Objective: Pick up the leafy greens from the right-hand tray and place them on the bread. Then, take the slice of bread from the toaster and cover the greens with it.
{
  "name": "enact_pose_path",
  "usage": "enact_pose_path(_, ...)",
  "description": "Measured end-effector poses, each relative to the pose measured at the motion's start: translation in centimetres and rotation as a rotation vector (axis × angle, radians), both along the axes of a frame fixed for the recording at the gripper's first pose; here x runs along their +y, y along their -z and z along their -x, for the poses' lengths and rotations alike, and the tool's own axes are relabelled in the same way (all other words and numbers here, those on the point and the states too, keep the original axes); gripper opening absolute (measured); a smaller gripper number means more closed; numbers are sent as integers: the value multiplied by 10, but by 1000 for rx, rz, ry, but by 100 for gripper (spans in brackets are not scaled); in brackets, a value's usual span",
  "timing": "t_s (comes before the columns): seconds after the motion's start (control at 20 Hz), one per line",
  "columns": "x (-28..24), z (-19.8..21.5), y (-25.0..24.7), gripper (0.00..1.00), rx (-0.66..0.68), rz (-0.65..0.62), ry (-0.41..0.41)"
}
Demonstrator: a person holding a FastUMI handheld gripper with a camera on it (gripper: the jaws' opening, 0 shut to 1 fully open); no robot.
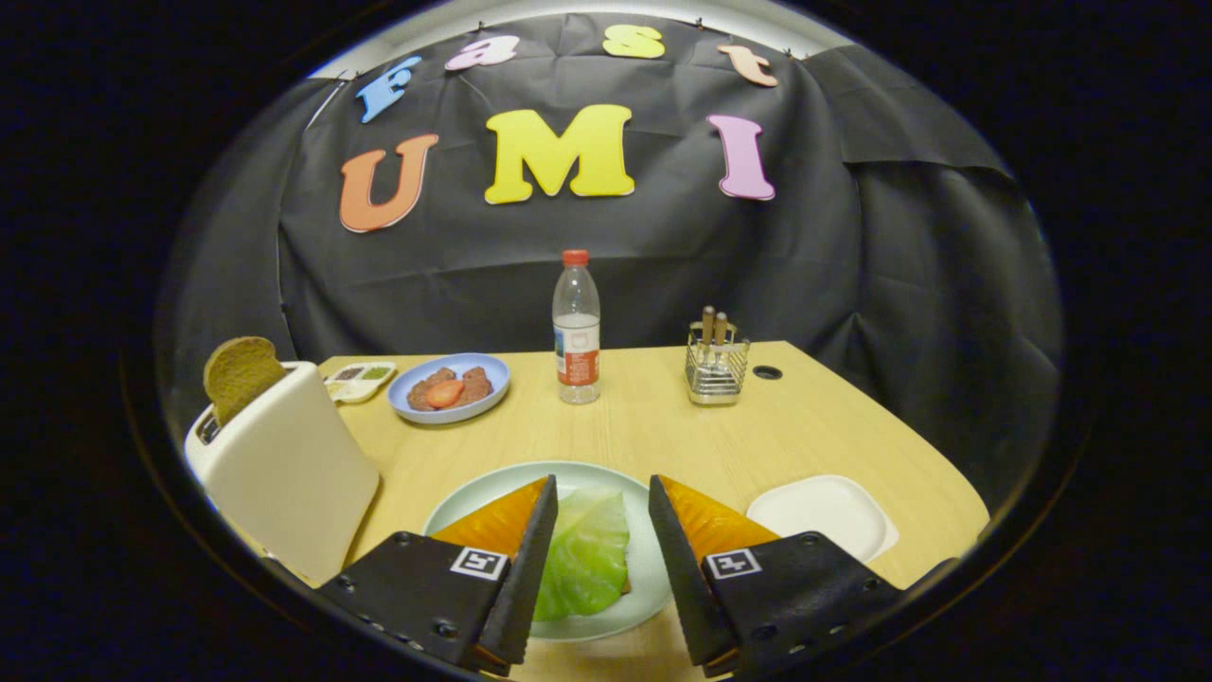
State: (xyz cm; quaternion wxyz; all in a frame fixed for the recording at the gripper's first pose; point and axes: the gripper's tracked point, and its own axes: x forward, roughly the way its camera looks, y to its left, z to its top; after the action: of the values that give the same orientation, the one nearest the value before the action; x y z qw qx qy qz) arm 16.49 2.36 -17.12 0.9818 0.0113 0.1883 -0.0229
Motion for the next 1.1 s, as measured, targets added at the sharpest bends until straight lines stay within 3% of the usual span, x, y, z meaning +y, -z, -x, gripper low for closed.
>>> enact_pose_path(0.15,5,17,-19,68,-29,14,6)
enact_pose_path(0.4,36,39,-60,80,-70,25,-59)
enact_pose_path(0.55,60,44,-87,98,-85,20,-101)
enact_pose_path(1.1,172,28,-135,98,-40,20,-244)
